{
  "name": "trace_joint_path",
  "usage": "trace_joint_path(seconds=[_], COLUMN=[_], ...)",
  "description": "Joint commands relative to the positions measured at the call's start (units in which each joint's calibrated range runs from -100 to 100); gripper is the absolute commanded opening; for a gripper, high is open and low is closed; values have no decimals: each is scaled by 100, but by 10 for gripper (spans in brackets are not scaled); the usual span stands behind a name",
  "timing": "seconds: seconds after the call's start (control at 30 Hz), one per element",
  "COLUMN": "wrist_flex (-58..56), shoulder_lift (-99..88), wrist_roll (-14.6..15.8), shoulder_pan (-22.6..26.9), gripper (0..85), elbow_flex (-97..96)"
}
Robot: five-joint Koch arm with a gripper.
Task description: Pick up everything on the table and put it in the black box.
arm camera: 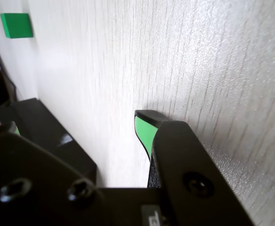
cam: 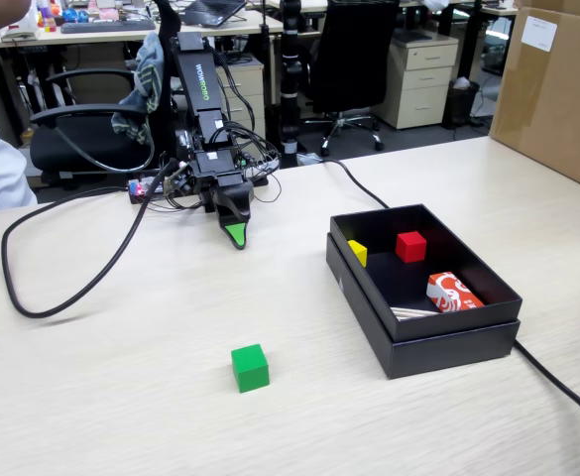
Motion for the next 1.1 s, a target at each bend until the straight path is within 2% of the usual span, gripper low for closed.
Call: trace_joint_path(seconds=[0.0,0.13,0.23,0.33,0.4,0.47,0.6,0.73,1.07], wrist_flex=[-1015,-1879,-3183,-3822,-4358,-5127,-5205,-5490,-5663], shoulder_lift=[2,14,266,714,1184,2607,4890,6336,9572], wrist_roll=[137,147,147,151,151,147,151,147,98], shoulder_pan=[5,0,10,0,-34,-137,-396,-425,-425], gripper=[485,481,476,475,475,475,475,475,435], elbow_flex=[550,1421,2971,3869,4585,6153,8529,10043,12246])
